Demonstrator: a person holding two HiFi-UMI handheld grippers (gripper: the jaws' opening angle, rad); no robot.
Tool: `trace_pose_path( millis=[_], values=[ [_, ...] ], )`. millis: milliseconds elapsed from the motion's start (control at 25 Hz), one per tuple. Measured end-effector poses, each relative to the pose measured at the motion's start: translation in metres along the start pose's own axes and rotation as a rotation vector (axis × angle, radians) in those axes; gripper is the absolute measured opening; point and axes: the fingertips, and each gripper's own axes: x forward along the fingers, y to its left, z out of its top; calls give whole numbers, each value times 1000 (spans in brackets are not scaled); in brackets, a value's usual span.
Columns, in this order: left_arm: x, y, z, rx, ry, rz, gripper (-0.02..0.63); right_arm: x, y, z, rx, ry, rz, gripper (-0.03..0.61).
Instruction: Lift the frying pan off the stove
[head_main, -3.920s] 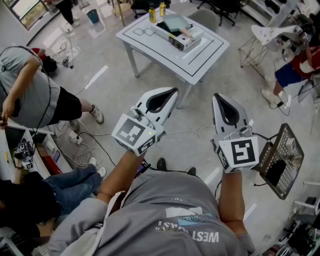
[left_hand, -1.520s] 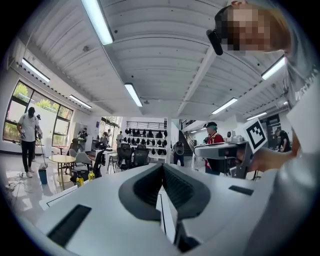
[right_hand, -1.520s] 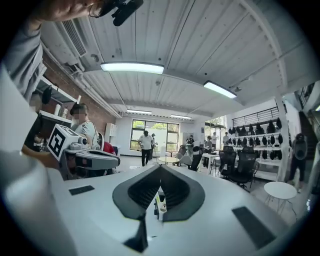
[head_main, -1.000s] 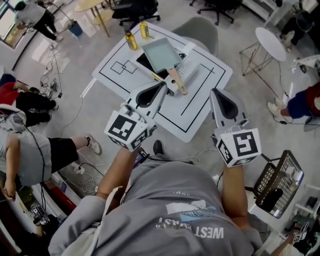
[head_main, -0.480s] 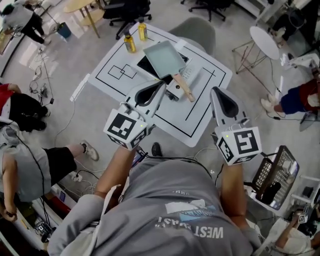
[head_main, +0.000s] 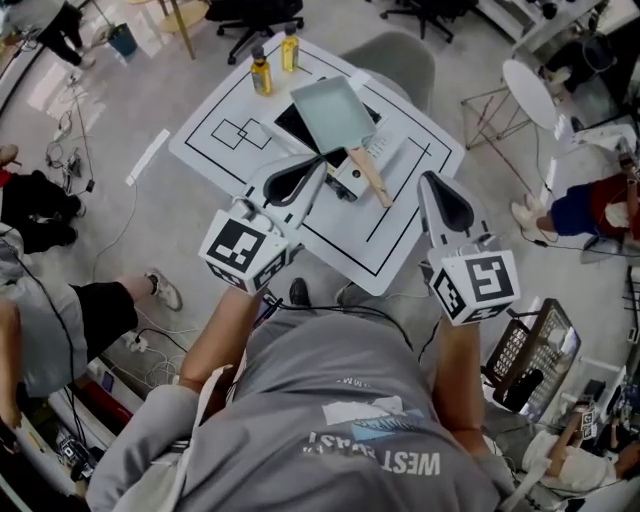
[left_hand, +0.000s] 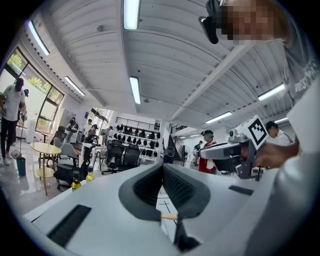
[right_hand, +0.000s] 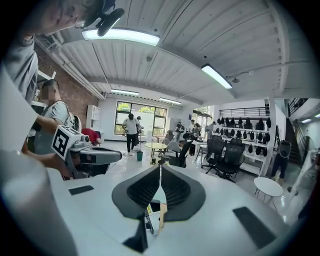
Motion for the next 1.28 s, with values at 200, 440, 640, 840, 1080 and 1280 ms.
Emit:
trace_pose_path(
  millis=[200, 440, 640, 840, 1080, 1280],
  values=[
    [-5, 10, 1, 15, 13, 55, -5, 22, -10, -1, 4, 2, 47, 23],
    [-4, 22, 1, 11, 23, 121, -5, 64, -15, -7, -3, 23, 135, 31],
    [-12, 34, -8, -28, 37, 207, -3, 101, -8, -29, 10, 78, 221, 40],
    [-6, 38, -23, -47, 77, 219, -4, 119, -10, -51, 34, 131, 254, 54],
    [3, 37, -37, -66, 91, 233, -5, 131, -17, -86, 65, 202, 283, 77],
    [1, 37, -47, -89, 91, 251, -5, 140, -12, -115, 77, 278, 319, 125]
  ],
)
